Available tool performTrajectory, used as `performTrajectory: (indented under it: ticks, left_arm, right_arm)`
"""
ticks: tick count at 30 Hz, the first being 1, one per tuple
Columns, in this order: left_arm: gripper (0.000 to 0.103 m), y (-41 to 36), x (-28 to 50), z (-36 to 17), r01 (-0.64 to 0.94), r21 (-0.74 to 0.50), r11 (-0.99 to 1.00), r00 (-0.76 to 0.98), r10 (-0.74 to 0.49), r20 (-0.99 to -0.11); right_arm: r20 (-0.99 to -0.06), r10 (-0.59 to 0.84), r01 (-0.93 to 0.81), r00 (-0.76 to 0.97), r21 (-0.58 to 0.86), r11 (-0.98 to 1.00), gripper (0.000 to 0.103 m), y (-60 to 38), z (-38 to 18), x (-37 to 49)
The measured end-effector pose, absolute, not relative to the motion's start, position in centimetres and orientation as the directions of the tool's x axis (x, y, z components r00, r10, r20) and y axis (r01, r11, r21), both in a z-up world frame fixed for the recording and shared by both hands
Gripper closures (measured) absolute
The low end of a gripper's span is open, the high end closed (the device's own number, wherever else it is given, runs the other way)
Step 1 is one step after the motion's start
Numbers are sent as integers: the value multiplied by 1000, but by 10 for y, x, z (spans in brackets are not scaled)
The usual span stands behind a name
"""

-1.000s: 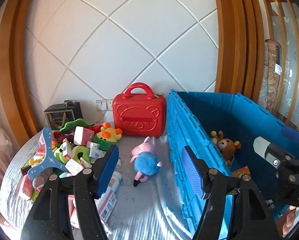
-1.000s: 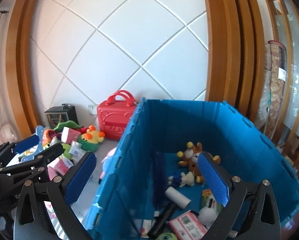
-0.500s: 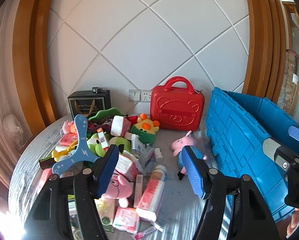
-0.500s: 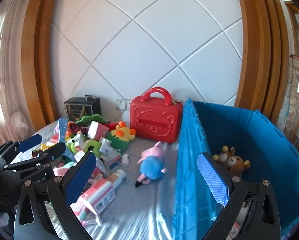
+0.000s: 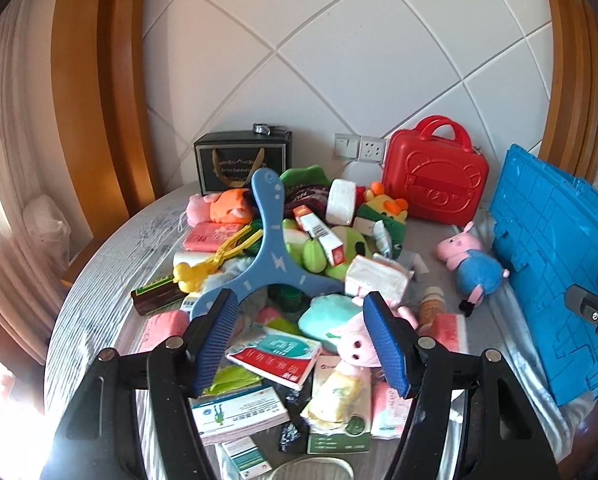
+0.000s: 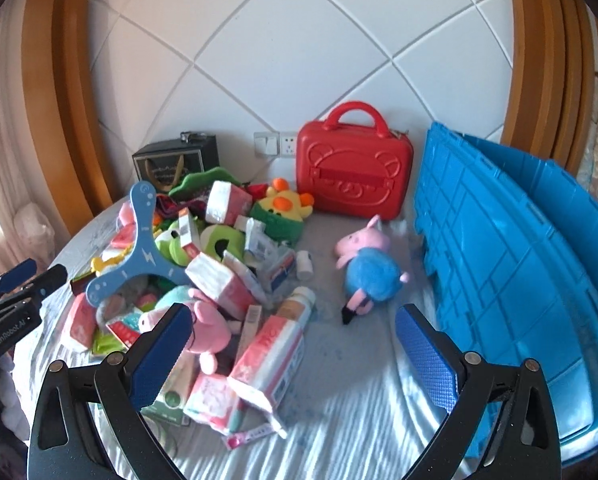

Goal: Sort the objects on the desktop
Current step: 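Move both tools back from the crate to the pile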

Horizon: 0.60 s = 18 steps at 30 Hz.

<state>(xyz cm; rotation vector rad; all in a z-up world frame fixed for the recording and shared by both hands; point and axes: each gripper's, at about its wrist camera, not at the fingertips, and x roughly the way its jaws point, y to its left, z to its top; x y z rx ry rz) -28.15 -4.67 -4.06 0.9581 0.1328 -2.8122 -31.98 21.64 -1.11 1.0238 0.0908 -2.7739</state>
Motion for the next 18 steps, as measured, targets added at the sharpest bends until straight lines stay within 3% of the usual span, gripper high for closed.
performTrajectory:
  ticks: [9,18]
  left_arm:
    - [38,-89,-283,-108,238,-13,-971,-657,-151,-739]
    - [38,-126,-269,-171,333,18,-943,-498,-192,-846]
  right_arm:
    - [-770,-102,152,-630,6,-988,0,215,-75,-356]
    - [-832,-124,200,-541,17,-980,0,210,-119,-374]
